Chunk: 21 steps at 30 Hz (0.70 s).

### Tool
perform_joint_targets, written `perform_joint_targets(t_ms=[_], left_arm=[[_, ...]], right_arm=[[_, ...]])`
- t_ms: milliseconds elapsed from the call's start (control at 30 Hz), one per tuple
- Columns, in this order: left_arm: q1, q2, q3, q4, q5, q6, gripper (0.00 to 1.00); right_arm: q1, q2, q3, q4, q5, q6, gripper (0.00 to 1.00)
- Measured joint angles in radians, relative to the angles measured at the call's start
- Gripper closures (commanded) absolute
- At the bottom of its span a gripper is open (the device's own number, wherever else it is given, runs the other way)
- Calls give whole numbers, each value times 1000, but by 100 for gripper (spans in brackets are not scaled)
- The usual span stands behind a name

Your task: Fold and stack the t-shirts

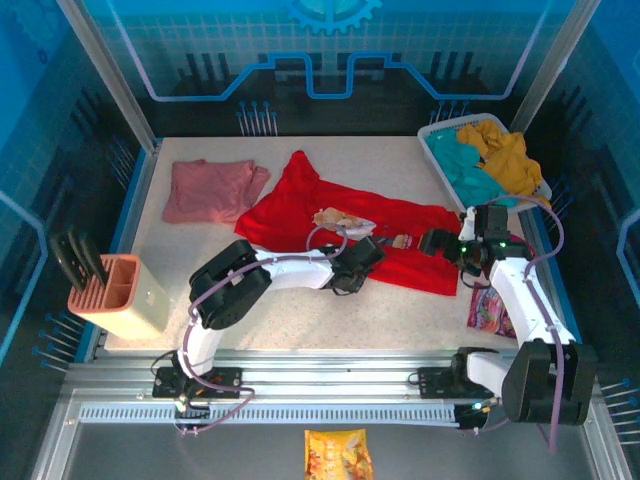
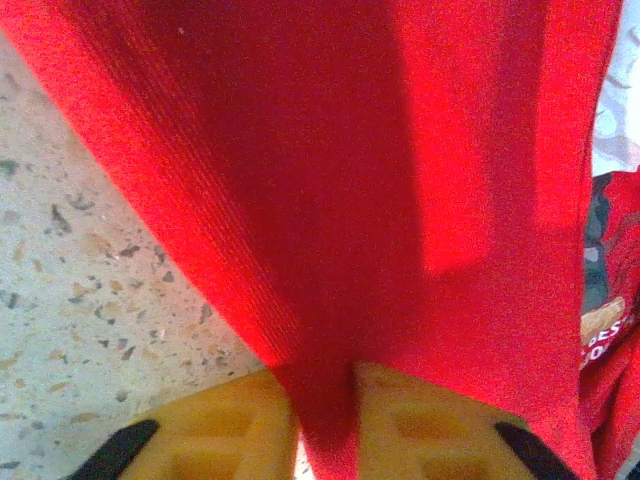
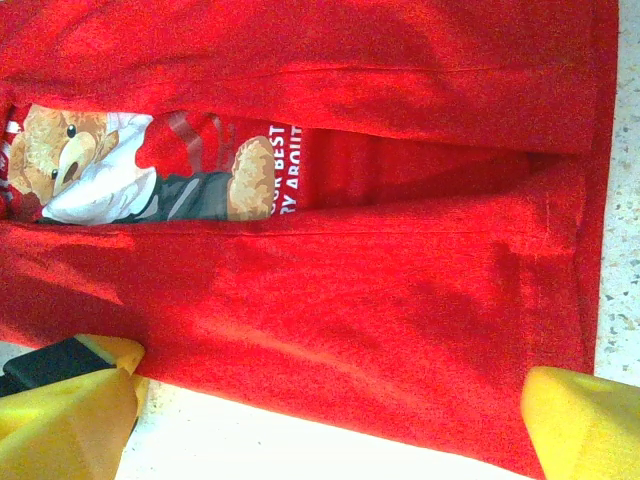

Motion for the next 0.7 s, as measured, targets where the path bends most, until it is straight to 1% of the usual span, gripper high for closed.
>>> perform_joint_targets(t_ms=[67,167,267,400,533,700], left_arm=[[6,6,2,14,4,24,91],[23,12,8,29,24,76,100],[42,12,5,45,63,135,100],[63,-6,-44,107,122,215,100],[90,-22,-86,162,202,315,100],[111,-65,-147,171,277,442,100]], right_arm=[[-2,0,0,0,-2,0,0],[-3,0,0,0,-3,-5,0],[-4,0,0,0,-3,-7,0],[-4,0,0,0,-3,-7,0],[-4,5,0,0,-9,-7,0],[-4,6,2,-5,-14,-14,0]])
